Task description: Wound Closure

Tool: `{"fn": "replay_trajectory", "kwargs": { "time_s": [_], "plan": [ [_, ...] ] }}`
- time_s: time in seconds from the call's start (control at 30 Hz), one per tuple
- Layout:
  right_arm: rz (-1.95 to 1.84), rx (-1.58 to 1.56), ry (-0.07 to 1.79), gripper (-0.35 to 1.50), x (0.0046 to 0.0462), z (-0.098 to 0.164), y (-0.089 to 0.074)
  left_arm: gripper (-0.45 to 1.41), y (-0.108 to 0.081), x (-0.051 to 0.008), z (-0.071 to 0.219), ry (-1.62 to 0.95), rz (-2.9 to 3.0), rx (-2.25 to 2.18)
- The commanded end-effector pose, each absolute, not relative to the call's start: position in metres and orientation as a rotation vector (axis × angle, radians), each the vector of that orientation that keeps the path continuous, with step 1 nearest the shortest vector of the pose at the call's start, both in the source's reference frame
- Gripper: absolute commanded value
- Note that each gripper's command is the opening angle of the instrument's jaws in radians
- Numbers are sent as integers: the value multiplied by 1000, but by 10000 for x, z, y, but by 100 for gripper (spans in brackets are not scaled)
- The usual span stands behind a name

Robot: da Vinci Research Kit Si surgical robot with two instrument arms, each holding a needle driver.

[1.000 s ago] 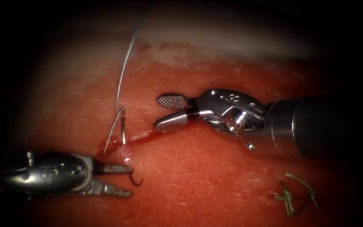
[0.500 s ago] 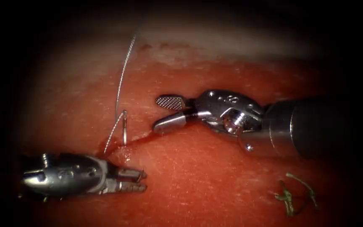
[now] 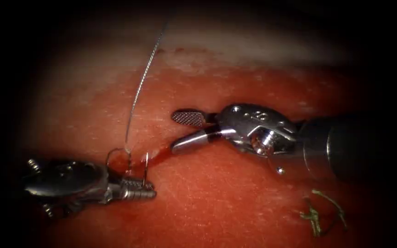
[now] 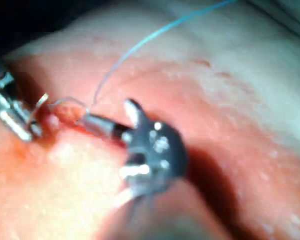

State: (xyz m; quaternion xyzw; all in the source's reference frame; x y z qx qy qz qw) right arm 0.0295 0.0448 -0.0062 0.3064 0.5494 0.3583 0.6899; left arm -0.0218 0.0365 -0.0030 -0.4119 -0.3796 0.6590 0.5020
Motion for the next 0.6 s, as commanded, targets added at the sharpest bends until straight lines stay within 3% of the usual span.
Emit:
{"fn": "replay_trajectory", "kwargs": {
  "time_s": [0.03,0.6],
  "plan": [
    [785,700,1225,81,303,-59,439,-35,358,-222,-26,-984,1504,-995],
    [577,829,1136,61,313,-62,387,-35,375,-205,-68,-1258,1140,-1086]
  ]
}}
